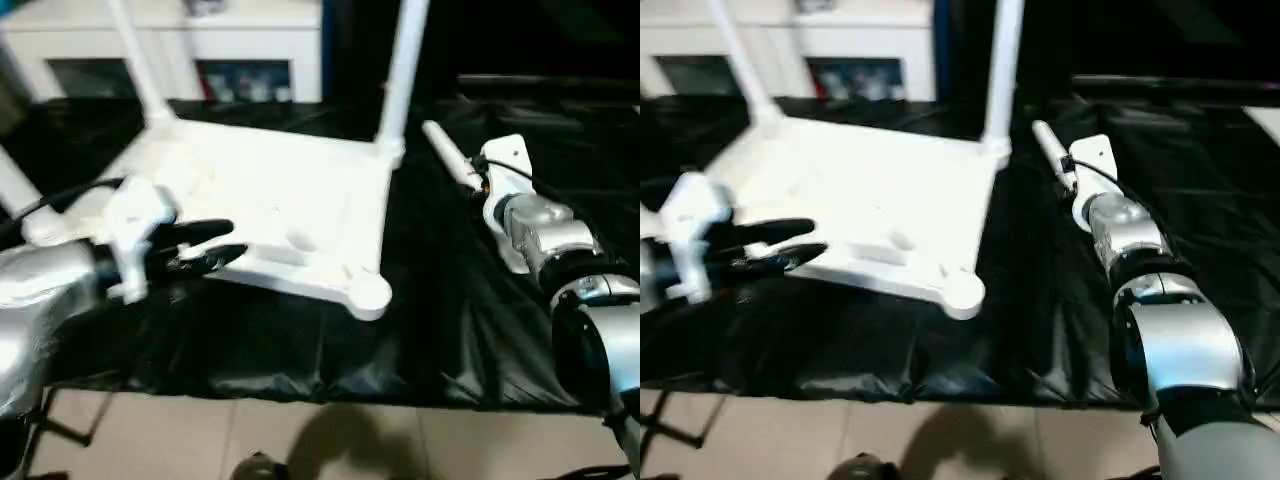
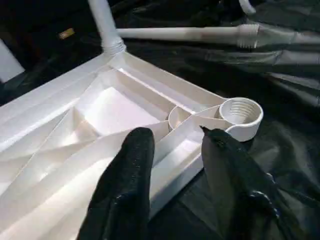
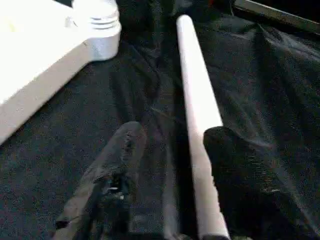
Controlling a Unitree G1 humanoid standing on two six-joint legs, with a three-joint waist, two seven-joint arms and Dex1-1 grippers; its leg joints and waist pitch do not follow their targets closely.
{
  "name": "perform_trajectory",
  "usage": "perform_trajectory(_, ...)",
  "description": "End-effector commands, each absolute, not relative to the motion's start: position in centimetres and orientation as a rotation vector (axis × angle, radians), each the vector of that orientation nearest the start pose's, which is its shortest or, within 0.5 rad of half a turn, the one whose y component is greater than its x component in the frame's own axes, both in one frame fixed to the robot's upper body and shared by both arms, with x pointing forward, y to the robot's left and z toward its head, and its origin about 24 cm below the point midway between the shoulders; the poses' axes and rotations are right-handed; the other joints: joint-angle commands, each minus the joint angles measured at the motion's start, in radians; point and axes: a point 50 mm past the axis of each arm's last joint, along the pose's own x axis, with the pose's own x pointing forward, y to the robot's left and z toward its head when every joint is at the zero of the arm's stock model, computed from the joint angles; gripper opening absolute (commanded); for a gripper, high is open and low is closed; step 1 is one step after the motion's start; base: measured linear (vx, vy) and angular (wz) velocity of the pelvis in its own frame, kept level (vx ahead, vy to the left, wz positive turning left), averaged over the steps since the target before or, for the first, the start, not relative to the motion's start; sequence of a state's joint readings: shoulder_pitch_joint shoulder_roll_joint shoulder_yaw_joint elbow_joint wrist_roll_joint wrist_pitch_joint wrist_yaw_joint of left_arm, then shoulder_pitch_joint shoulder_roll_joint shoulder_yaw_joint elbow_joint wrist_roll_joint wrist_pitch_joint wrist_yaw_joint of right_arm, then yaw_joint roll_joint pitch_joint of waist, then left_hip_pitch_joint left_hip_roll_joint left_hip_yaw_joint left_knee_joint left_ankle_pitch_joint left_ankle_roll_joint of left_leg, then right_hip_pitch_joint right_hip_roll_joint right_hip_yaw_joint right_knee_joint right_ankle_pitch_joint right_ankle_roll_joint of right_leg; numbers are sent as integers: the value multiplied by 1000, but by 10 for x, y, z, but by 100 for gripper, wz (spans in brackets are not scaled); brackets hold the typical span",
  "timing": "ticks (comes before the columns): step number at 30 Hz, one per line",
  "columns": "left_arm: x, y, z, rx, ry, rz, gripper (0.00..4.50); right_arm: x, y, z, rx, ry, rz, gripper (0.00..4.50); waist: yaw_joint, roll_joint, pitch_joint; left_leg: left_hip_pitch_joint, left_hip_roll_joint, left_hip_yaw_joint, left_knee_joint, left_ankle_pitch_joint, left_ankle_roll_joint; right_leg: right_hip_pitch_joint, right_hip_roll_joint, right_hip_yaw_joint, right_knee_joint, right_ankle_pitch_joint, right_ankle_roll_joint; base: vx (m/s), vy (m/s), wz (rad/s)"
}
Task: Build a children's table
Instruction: Rotate table base, then pick table leg
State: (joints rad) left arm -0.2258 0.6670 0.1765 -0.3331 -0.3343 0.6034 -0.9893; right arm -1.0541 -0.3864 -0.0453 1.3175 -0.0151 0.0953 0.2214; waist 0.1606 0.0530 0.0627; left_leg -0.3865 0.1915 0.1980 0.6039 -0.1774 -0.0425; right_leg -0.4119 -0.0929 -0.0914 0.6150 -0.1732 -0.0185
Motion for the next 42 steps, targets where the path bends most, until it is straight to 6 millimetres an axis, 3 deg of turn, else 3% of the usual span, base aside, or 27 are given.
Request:
perform_trajectory(1,250,216,165,302,164,-899,218,403,-226,112,-238,347,37,264,-2,8,-72,25,37,-22,-72,-333,-33,39,-52,48,-55,-220,-246,0,0,0)
perform_trajectory(2,248,215,161,296,184,-899,241,403,-229,113,-248,352,35,289,2,8,-73,22,38,-23,-71,-326,-33,40,-54,49,-54,-228,-238,0,0,0)
perform_trajectory(5,240,215,160,282,200,-897,255,403,-233,116,-276,359,30,297,0,0,-74,21,37,-21,-70,-309,-30,40,-52,49,-55,-235,-229,0,0,0)
perform_trajectory(7,236,215,160,269,213,-903,284,403,-238,121,-294,356,18,329,-2,-3,-70,17,36,-22,-70,-295,-26,41,-52,50,-55,-245,-221,0,0,0)
perform_trajectory(8,232,215,160,264,218,-907,292,403,-241,124,-301,351,8,336,-9,-9,-58,15,35,-20,-73,-307,-23,34,-49,51,-61,-265,-212,0,0,0)
perform_trajectory(9,228,215,161,261,224,-908,297,404,-244,127,-308,345,-3,339,-10,-9,-61,13,34,-23,-72,-306,-22,39,-50,50,-58,-269,-209,0,0,0)
perform_trajectory(14,221,215,161,241,236,-902,342,404,-254,139,-321,328,-40,384,-32,-16,-44,15,30,-22,-74,-326,-15,31,-46,51,-68,-335,-173,0,0,0)
perform_trajectory(15,220,215,162,241,236,-901,349,404,-255,140,-323,330,-39,392,-37,-24,-39,15,31,-20,-76,-326,-14,28,-44,52,-72,-336,-169,0,0,0)
perform_trajectory(17,218,217,165,244,236,-900,359,403,-258,142,-321,352,-23,402,-43,-26,-35,13,31,-22,-78,-319,-18,29,-43,52,-68,-321,-171,0,0,0)
perform_trajectory(19,217,219,168,259,238,-894,378,403,-258,141,-276,370,-9,421,-58,-34,-22,11,31,-22,-81,-322,-12,27,-40,53,-67,-303,-180,0,0,0)
perform_trajectory(24,212,221,173,271,247,-879,412,402,-258,139,-223,381,12,424,-72,-44,-11,6,33,-20,-77,-244,7,32,-43,56,-58,-212,-218,0,0,0)
perform_trajectory(26,209,221,173,274,253,-876,412,402,-255,137,-173,386,37,424,-74,-49,-13,-3,31,-17,-67,-135,51,36,-40,55,-44,-82,-255,0,0,0)
perform_trajectory(28,204,220,174,273,264,-883,412,401,-254,135,-160,397,54,424,-73,-58,-8,-5,30,-13,-63,-91,86,33,-38,55,-42,-43,-278,0,0,0)
perform_trajectory(29,202,220,174,272,268,-886,412,401,-254,134,-162,405,58,424,-73,-56,-4,-7,32,-13,-63,-92,95,33,-39,54,-42,-54,-287,0,0,0)
perform_trajectory(31,198,221,175,274,278,-883,412,400,-251,132,-100,414,87,424,-72,-60,5,-2,34,-11,-66,-131,91,27,-39,56,-49,-109,-285,0,0,0)
perform_trajectory(35,192,222,178,281,293,-877,412,399,-247,128,-65,439,124,424,-70,-58,18,4,39,-14,-74,-190,49,24,-42,57,-55,-190,-271,0,0,0)
perform_trajectory(42,189,223,181,281,327,-907,412,394,-247,116,-33,531,112,424,-65,-59,23,3,37,-15,-76,-174,31,26,-45,60,-52,-169,-273,0,0,0)
